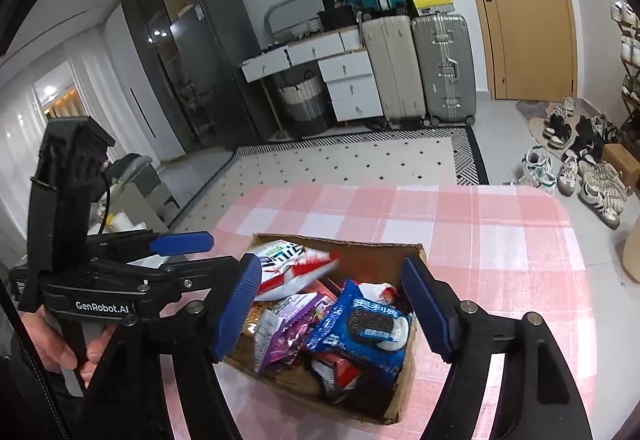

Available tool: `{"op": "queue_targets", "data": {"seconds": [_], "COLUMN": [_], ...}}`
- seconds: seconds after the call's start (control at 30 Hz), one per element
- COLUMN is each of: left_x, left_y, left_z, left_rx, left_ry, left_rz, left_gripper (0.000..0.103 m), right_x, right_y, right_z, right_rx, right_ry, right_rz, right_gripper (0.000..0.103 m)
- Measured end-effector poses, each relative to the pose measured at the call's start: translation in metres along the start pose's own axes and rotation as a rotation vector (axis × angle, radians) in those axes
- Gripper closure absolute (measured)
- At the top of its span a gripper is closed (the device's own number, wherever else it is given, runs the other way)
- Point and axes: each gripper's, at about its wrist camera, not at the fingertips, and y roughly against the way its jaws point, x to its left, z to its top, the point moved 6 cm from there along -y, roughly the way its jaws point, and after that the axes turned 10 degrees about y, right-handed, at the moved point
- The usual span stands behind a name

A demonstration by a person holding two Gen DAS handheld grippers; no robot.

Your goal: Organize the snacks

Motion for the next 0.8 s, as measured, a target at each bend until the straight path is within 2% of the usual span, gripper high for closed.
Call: {"op": "queue_targets", "data": {"seconds": [0.23, 0.4, 0.57, 0.63, 0.8], "left_x": [0.005, 0.007, -0.001, -0.006, -0.019], "left_y": [0.025, 0.05, 0.085, 0.099, 0.12], "left_z": [-0.004, -0.013, -0.027, -0.037, -0.065], "left_rx": [-0.031, -0.077, -0.161, -0.188, -0.191], "left_ry": [0.016, 0.02, 0.032, 0.029, 0.02], "left_rz": [-0.004, 0.037, 0.039, 0.042, 0.048], "left_gripper": [0.027, 0.027, 0.023, 0.023, 0.021], "right_x": [0.01, 0.023, 0.041, 0.046, 0.053], "right_y": [0.024, 0.043, 0.067, 0.079, 0.106], "right_z": [0.007, 0.008, 0.008, 0.006, -0.005], "right_rx": [-0.039, -0.072, -0.106, -0.124, -0.155], "right_ry": [0.012, 0.031, 0.062, 0.069, 0.046], "right_rz": [-0.004, 0.002, 0.0, -0.007, -0.01], "right_gripper": [0.025, 0.021, 0.021, 0.015, 0.011]}}
